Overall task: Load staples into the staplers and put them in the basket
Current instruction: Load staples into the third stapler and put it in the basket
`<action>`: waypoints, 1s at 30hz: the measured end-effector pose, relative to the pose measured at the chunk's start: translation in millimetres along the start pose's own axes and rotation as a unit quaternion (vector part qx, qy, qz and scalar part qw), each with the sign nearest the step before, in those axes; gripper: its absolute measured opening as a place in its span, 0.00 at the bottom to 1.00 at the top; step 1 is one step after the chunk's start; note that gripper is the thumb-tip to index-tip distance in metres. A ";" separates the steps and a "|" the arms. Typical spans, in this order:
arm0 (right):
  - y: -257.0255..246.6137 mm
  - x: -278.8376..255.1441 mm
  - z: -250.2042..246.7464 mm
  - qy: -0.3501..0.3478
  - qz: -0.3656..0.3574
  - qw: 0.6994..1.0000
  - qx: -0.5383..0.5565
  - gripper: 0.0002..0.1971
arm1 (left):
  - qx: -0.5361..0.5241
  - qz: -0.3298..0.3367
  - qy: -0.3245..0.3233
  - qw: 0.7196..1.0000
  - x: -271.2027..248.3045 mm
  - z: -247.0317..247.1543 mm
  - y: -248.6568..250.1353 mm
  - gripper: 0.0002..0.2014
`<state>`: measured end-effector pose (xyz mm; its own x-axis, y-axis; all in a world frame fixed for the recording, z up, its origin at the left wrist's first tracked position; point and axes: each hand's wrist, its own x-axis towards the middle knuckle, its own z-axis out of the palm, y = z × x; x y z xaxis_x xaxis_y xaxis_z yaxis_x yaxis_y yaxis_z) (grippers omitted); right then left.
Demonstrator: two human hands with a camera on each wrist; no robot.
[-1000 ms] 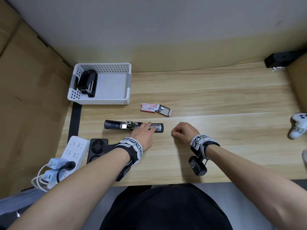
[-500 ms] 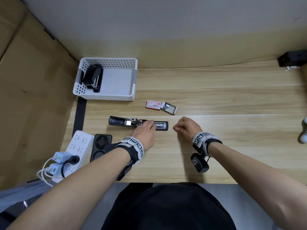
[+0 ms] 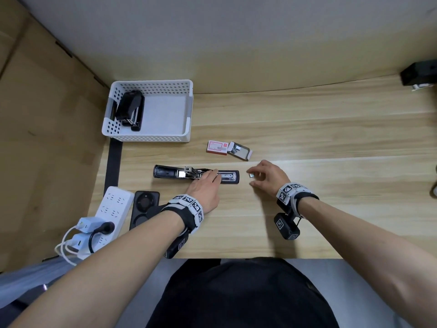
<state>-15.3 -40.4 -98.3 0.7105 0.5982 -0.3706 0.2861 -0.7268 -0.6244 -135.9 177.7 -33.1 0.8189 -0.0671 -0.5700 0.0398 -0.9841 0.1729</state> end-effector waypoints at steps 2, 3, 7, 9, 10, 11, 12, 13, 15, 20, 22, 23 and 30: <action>2.0 -0.6 0.0 0.001 -0.009 1.000 0.003 0.14 | -0.001 0.001 -0.002 1.000 -0.2 -0.6 -0.4 0.32; 2.1 -1.0 -0.1 0.004 -0.013 1.000 0.006 0.12 | 0.000 0.002 -0.002 1.000 -0.5 -0.7 -0.3 0.32; 0.1 -1.1 1.6 0.017 -0.030 0.999 0.000 0.08 | -0.004 0.003 -0.011 1.000 -1.1 -2.6 -0.5 0.33; -2.8 -2.0 2.1 0.024 -0.027 0.999 -0.007 0.06 | -0.006 0.004 -0.016 1.000 -0.2 -3.7 -2.0 0.33; -4.6 -2.6 2.2 0.027 -0.024 0.999 -0.008 0.05 | -0.008 0.007 -0.017 1.000 0.1 -4.2 -3.2 0.33; -7.1 -3.2 2.3 0.032 -0.024 0.999 -0.008 0.04 | -0.011 0.009 -0.016 1.000 0.3 -4.2 -4.5 0.32; -10.5 -3.6 2.2 0.038 -0.030 0.999 -0.009 0.04 | -0.015 0.012 -0.014 1.000 0.2 -4.4 -5.8 0.32; -14.6 -3.3 2.3 0.045 -0.038 0.998 -0.007 0.03 | -0.018 0.015 -0.010 1.000 -0.3 -4.2 -7.1 0.32; -26.4 -0.7 2.4 0.062 -0.056 0.996 0.009 0.02 | -0.022 0.023 -0.003 0.999 -2.0 -3.5 -9.4 0.32; -62.9 9.2 2.7 0.073 -0.089 0.993 0.008 0.06 | -0.029 0.043 0.024 0.998 -7.9 -1.9 -14.9 0.31; -70.4 11.0 3.4 0.068 -0.094 0.993 -0.011 0.09 | -0.043 0.046 0.033 0.997 -10.3 -0.6 -18.5 0.30; -72.3 11.3 4.0 0.067 -0.092 0.993 -0.020 0.09 | -0.046 0.049 0.039 0.997 -11.4 0.2 -20.3 0.29; -72.6 12.0 12.3 0.051 -0.105 0.992 -0.050 0.08 | -0.030 0.067 0.059 0.996 -15.9 2.0 -22.0 0.25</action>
<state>-35.5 23.7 -65.8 0.6888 0.7058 -0.1656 0.4932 -0.6236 -0.6065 -151.0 200.0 -29.4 0.8808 -0.1728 -0.4408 -0.0424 -0.9560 0.2902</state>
